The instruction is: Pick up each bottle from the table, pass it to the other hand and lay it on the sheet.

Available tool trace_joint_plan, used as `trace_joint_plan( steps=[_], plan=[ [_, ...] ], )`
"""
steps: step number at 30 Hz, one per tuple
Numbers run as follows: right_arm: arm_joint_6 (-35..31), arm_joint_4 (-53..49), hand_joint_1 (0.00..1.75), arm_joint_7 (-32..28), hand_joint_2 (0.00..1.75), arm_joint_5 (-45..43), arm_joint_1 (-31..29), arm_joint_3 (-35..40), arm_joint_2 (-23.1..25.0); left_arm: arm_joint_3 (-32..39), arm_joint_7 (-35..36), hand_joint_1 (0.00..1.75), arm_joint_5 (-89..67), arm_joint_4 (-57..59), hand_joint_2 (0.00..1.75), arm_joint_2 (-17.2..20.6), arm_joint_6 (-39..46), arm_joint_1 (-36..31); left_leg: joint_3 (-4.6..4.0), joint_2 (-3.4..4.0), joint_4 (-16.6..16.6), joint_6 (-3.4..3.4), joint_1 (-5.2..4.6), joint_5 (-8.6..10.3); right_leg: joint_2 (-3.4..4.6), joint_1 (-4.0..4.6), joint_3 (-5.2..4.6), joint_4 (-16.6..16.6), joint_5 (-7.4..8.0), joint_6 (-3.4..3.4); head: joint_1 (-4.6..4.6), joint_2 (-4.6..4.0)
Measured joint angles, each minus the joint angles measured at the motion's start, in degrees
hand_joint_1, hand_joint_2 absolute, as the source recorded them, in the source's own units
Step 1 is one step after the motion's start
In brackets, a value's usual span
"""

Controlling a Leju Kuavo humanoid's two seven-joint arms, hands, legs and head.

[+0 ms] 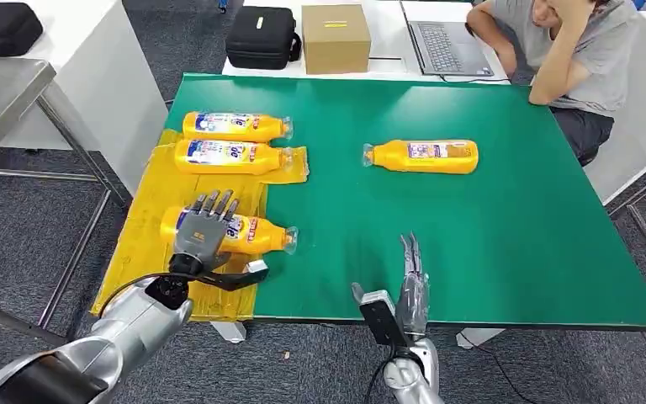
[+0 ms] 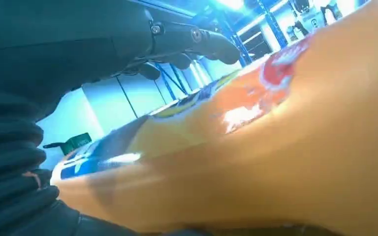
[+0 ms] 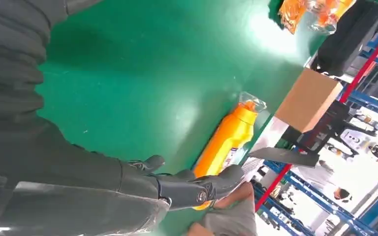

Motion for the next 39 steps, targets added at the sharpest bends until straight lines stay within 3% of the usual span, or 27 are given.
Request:
trace_joint_plan(
  steps=[10,15,16,39],
  plan=[
    [0.0,-0.2,0.0,0.0,1.75,0.4,0.0,-0.1,0.0,0.0,-4.4,0.0,-0.2,-1.6,1.75,-2.6,1.3,0.7,-0.04,0.0,0.0,0.0,-0.02,0.0,0.0,-0.01,-0.02,0.0,0.0,0.0,0.0,0.0],
    [0.0,-0.2,0.0,0.0,1.75,-0.1,0.0,-0.1,-0.1,-0.1,-9.5,0.0,-0.2,-5.2,1.75,-4.4,-3.3,2.6,-0.08,0.01,0.0,0.0,-0.02,-0.01,0.02,-0.01,-0.06,0.0,0.0,0.01,0.0,0.0],
    [0.0,-0.2,0.0,0.0,1.75,-0.1,0.0,-0.1,-0.1,-0.2,-10.2,0.0,-0.3,-6.0,0.0,-4.5,-3.9,3.0,-0.08,0.01,0.0,0.0,-0.02,-0.01,0.01,-0.01,-0.06,0.0,0.0,0.0,0.0,0.0],
    [0.0,-1.9,0.0,0.0,1.75,1.2,1.1,-1.6,-0.8,-2.3,-12.5,0.0,1.0,-29.0,0.0,-1.2,-8.8,11.4,-0.11,0.0,0.0,-0.01,-0.02,-0.02,0.0,-0.01,-0.08,0.0,-0.01,0.0,0.0,0.0]
  ],
)
